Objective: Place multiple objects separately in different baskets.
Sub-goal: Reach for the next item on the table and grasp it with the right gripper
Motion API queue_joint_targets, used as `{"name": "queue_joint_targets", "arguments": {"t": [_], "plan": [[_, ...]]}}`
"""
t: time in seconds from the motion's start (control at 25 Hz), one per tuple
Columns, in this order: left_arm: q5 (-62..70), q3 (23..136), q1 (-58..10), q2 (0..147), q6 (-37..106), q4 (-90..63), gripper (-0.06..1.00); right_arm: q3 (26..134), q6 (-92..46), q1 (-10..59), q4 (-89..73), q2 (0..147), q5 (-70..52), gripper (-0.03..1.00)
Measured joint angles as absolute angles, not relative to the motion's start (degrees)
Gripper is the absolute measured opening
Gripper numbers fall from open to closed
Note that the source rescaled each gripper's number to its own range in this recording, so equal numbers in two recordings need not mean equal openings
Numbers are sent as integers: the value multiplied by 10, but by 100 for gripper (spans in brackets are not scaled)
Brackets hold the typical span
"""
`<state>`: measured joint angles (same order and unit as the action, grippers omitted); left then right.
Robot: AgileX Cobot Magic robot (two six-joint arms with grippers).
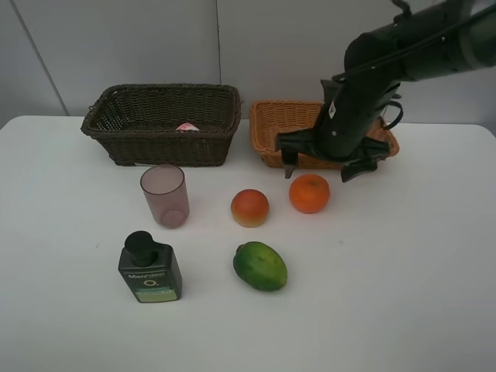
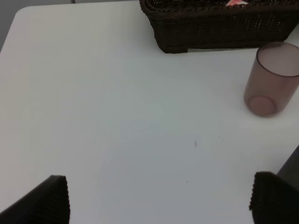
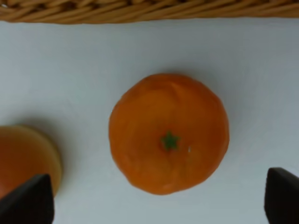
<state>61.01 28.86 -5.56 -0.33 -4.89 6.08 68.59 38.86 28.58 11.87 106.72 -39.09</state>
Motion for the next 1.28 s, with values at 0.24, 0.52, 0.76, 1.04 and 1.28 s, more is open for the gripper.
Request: {"name": "queue_joint_targets", "arguments": {"t": [0.24, 0.52, 0.76, 1.04, 1.28], "plan": [[610, 289, -56, -3, -49, 61, 100, 674, 413, 285, 126, 1088, -333, 96], [610, 289, -56, -3, -49, 61, 100, 674, 425, 283, 150, 1114, -323, 96], [610, 289, -56, -3, -49, 61, 100, 674, 436, 274, 165, 1117, -314, 96], [610, 289, -56, -3, -49, 61, 100, 674, 445, 274, 166, 1118, -291, 96], [610, 289, -56, -3, -49, 61, 100, 674, 450, 274, 168, 1143, -286, 96]]}}
